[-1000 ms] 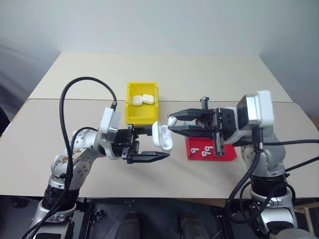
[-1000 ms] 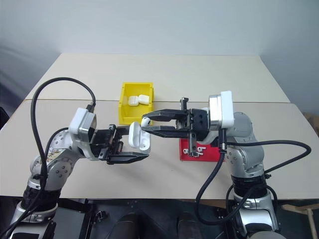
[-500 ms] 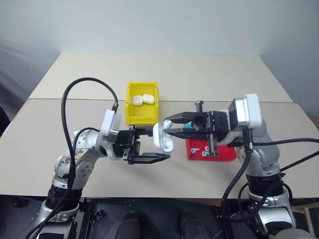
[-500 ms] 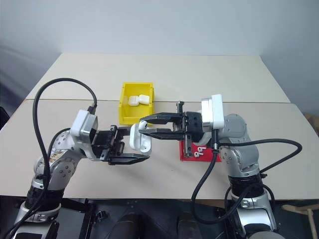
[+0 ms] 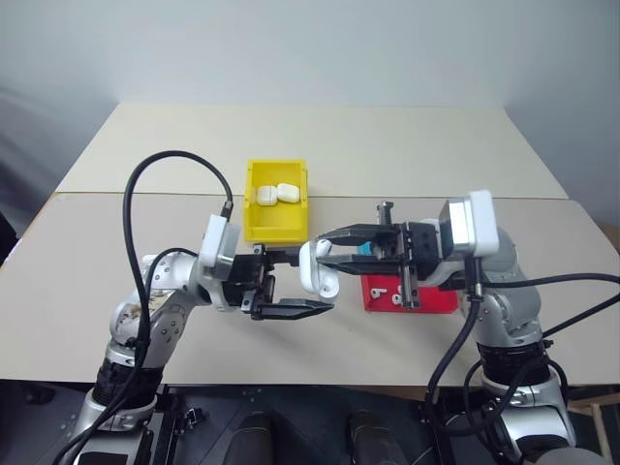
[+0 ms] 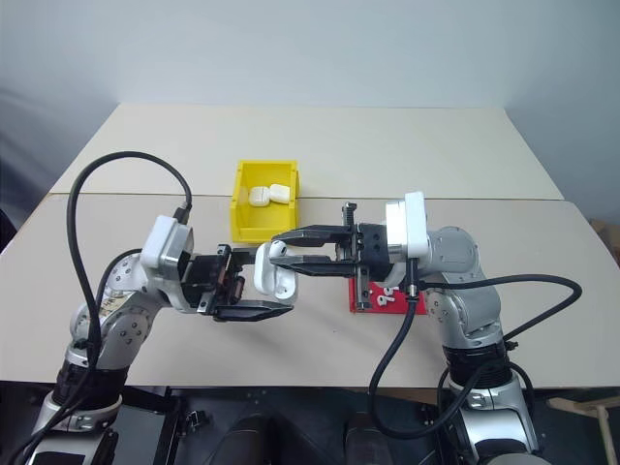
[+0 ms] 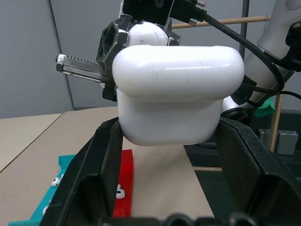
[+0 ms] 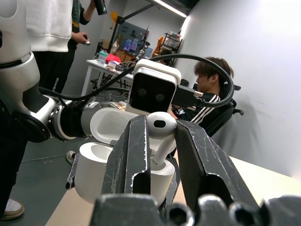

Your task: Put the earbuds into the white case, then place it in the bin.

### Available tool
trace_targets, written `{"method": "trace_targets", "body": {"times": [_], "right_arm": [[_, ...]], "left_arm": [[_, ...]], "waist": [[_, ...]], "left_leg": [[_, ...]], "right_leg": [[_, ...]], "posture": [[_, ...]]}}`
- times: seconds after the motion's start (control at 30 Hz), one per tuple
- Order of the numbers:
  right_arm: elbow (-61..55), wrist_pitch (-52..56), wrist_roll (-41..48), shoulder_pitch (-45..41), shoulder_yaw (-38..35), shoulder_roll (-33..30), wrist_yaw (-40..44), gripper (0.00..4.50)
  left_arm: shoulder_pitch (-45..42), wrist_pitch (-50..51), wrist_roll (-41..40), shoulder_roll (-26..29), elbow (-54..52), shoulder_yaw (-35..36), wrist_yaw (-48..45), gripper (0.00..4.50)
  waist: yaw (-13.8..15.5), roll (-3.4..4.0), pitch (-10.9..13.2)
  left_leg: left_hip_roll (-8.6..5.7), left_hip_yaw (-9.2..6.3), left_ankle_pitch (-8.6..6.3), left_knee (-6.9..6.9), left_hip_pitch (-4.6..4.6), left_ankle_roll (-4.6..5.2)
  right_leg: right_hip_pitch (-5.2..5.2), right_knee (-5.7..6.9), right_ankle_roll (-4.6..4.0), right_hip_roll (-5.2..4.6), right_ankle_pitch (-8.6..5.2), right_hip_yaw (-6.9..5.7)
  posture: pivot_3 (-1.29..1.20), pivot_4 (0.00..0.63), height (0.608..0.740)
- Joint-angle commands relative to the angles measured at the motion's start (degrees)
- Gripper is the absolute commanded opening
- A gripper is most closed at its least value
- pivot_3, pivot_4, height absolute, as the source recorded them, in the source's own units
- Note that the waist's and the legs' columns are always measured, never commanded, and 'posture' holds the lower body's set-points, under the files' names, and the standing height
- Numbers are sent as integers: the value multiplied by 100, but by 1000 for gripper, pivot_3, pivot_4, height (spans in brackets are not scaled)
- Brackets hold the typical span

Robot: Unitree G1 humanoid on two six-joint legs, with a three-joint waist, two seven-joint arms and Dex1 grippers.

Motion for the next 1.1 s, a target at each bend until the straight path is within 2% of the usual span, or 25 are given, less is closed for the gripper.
{"method": "trace_targets", "body": {"times": [0.03, 0.27, 0.5, 0.93, 1.1], "right_arm": [[-114, -109, 2, 43, 27, -53, 29, 618], [-110, -105, -15, 76, 70, -137, 120, 618], [-119, -105, 9, 83, 78, -190, 200, 2812], [-18, 56, 217, -103, -173, -386, 186, 2812], [315, 669, 325, -570, -573, -1141, 108, 2812]], "left_arm": [[-84, -126, -29, -61, -67, -8, -7, 2699], [-115, -206, 10, -115, -16, -21, -6, 2699], [-119, -231, 63, -128, 28, -8, -6, 2699], [3, -301, 223, -79, 26, -9, -6, 2699], [472, -742, 512, 247, 55, 70, -262, 2699]], "waist": [[1, 0, 0], [0, 0, 0], [1, 0, 0], [1, 0, 0], [1, 0, 1]], "left_leg": [[0, 0, 0, 0, 0, 0], [0, 0, 0, 0, 0, 0], [0, 0, 0, 0, 0, 0], [0, 0, 0, 0, 0, 0], [0, 1, 0, -1, 1, 0]], "right_leg": [[0, 0, 0, 0, 0, 0], [0, 0, 0, 0, 0, 0], [0, 0, 0, 0, 0, 0], [0, 0, 0, 0, 0, 0], [0, -1, 0, 0, 0, 1]], "posture": [[0, 150, 740], [0, 150, 740], [0, 150, 740], [0, 150, 740], [0, 150, 740]]}}
